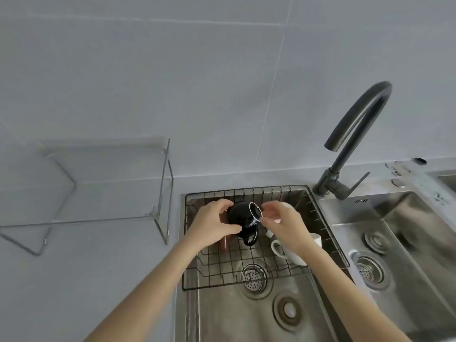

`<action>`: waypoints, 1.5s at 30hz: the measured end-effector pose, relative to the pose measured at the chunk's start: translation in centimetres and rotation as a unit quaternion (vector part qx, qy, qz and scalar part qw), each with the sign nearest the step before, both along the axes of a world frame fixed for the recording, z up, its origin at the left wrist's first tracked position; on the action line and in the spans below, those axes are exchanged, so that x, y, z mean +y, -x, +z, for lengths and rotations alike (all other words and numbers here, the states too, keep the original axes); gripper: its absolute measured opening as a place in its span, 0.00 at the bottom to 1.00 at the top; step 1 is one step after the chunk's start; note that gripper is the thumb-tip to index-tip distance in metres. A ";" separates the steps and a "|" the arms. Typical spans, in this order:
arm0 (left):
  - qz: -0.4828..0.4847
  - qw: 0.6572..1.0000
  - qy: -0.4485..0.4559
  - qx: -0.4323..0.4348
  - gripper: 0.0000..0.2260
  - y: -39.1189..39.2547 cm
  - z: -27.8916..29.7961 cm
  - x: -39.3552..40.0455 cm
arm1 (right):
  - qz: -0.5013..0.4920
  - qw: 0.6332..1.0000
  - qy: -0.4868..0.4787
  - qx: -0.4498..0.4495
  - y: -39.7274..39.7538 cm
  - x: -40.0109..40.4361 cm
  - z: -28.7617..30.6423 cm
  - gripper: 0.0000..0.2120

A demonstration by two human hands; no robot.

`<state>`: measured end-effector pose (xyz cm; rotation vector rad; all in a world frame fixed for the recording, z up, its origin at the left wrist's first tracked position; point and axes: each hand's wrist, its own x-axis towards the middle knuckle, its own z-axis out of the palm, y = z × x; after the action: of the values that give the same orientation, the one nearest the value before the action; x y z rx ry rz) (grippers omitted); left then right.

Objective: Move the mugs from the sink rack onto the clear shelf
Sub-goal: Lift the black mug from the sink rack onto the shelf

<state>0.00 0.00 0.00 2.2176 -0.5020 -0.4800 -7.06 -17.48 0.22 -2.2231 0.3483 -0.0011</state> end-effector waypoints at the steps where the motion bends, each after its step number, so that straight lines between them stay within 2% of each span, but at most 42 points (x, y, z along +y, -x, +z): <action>1: -0.013 1.000 -0.015 -0.009 0.28 -0.3 -0.3 -0.3 | -0.014 1.000 -0.013 0.014 0.0 -0.1 -0.7 0.15; 5: -0.032 0.998 -0.046 -0.016 0.27 -2.2 -2.2 -1.8 | -0.044 0.996 -0.030 0.078 0.0 -0.5 -3.8 0.14; 8: -0.047 0.996 -0.061 -0.036 0.28 -3.6 -2.8 -2.4 | -0.059 0.993 -0.041 0.090 -0.5 -0.5 -5.3 0.15; 15: -0.062 0.993 -0.101 0.022 0.40 -4.8 -5.3 -3.9 | -0.120 0.979 -0.112 0.118 -1.2 -0.4 -8.2 0.20; 19: -0.070 0.991 -0.108 0.046 0.44 -5.0 -6.3 -5.0 | -0.147 0.972 -0.142 0.115 -1.8 -0.1 -9.0 0.17; 28: -0.034 0.995 -0.094 0.025 0.42 -4.7 -6.3 -5.1 | -0.135 0.972 -0.154 0.113 -2.2 0.0 -9.3 0.09; 31: -0.019 0.996 -0.086 0.012 0.41 -4.4 -5.0 -4.6 | -0.123 0.974 -0.161 0.097 -2.0 -0.2 -8.1 0.09; 35: 0.004 0.997 -0.051 -0.056 0.36 -4.4 -0.7 -3.5 | -0.096 0.982 -0.160 0.037 -2.8 0.3 -4.4 0.11; 38: 0.055 0.991 -0.027 -0.119 0.38 -4.2 3.1 -2.2 | -0.072 0.984 -0.161 -0.018 -3.8 1.1 -0.3 0.10; 41: 0.107 0.979 0.007 -0.171 0.35 -4.1 6.7 0.1 | -0.031 0.985 -0.160 -0.064 -5.3 2.6 3.9 0.10; 45: 0.163 0.968 0.052 -0.182 0.30 -4.8 10.7 3.9 | 0.015 0.982 -0.155 -0.110 -7.7 5.7 8.4 0.10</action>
<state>4.81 3.87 10.74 2.2345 -0.3294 0.1287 0.62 -11.76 8.65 -1.8967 0.1798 -0.1653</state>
